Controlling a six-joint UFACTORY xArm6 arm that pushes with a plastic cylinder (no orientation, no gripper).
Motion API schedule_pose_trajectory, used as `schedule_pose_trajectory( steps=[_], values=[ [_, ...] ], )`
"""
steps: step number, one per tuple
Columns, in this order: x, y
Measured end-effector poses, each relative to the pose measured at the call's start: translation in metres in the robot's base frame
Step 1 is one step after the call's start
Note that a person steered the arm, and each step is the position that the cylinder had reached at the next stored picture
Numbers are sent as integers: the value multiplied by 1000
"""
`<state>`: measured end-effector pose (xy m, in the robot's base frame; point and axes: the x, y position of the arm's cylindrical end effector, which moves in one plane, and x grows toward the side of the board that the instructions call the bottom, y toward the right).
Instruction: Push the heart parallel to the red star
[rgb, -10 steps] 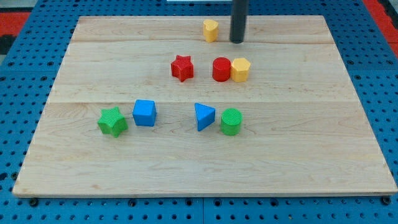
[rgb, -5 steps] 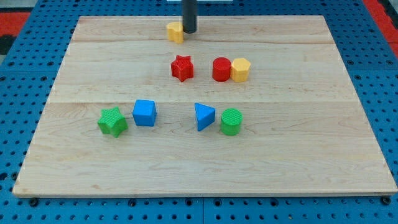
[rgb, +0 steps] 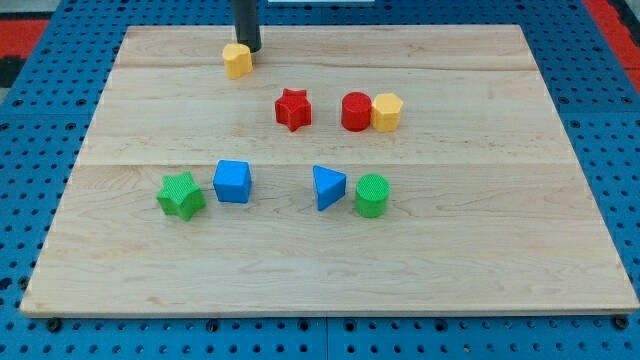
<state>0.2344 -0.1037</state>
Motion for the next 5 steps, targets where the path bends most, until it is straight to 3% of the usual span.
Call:
schedule_pose_trajectory(
  steps=[5],
  values=[
    [62,-17]
  ],
)
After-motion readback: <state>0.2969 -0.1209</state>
